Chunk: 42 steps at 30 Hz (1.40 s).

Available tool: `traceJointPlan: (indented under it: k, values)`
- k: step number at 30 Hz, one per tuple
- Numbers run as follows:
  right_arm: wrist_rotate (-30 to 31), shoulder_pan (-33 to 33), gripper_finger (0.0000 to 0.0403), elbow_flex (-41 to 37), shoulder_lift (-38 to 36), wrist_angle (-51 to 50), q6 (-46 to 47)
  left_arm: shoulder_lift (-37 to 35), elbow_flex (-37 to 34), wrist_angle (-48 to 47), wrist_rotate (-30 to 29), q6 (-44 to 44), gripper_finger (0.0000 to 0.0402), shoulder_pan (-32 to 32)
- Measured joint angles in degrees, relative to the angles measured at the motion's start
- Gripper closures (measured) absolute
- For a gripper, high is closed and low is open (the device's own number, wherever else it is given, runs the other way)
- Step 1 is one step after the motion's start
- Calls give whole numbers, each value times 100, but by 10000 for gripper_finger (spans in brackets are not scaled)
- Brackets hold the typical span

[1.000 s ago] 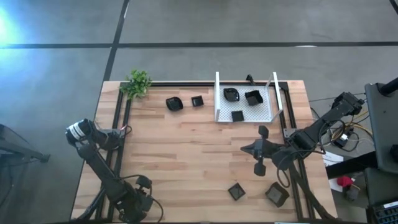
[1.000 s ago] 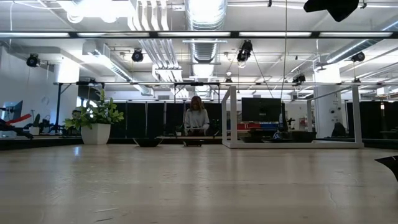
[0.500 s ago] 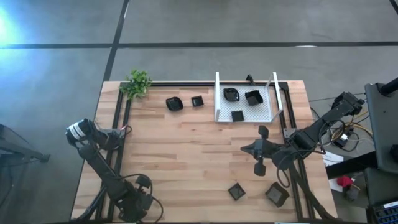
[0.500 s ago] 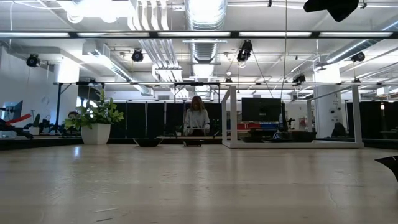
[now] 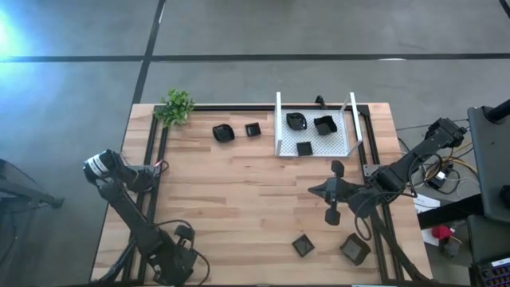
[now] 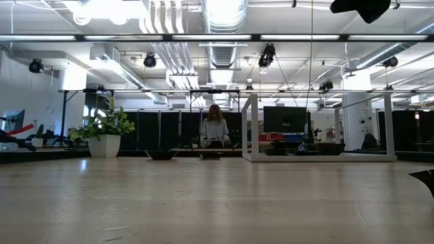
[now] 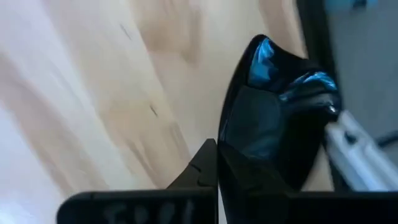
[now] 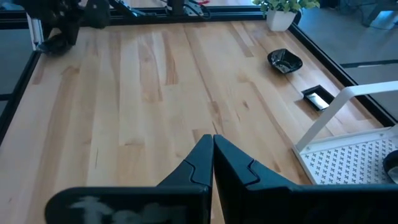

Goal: Pick & Place Mini shaped plates
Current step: Stack the leaf shaped plate on top of the other leaf shaped plates on the shelf

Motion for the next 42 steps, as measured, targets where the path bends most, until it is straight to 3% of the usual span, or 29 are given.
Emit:
traceJointPlan:
  k: [7, 18, 21, 26, 32, 36, 42]
  values:
    - [261, 2, 394, 0, 0, 0, -43, -757, 137, -68, -1517, -495, 401, 189]
    - [1211, 2, 394, -27, 0, 4, -48, -1472, 183, 163, -6168, -519, 401, 733]
    - [1439, 0, 394, -150, 0, 151, -56, -1434, 176, 587, -7089, 47, 401, 1009]
    - [1521, 0, 394, -573, 0, 1363, -891, -1215, 172, 2163, -7478, 1907, 401, 1711]
    - [1461, 0, 394, -983, 0, 3149, -2308, -896, 169, 4169, -7155, 3840, 401, 2451]
    - [1441, -2, 394, -1220, 0, 3853, -2794, -675, 169, 5188, -7131, 4670, 401, 2707]
    - [1427, -92, 394, -1303, 0, 3926, -3051, -313, 167, 6276, -7129, 5278, 401, 2975]
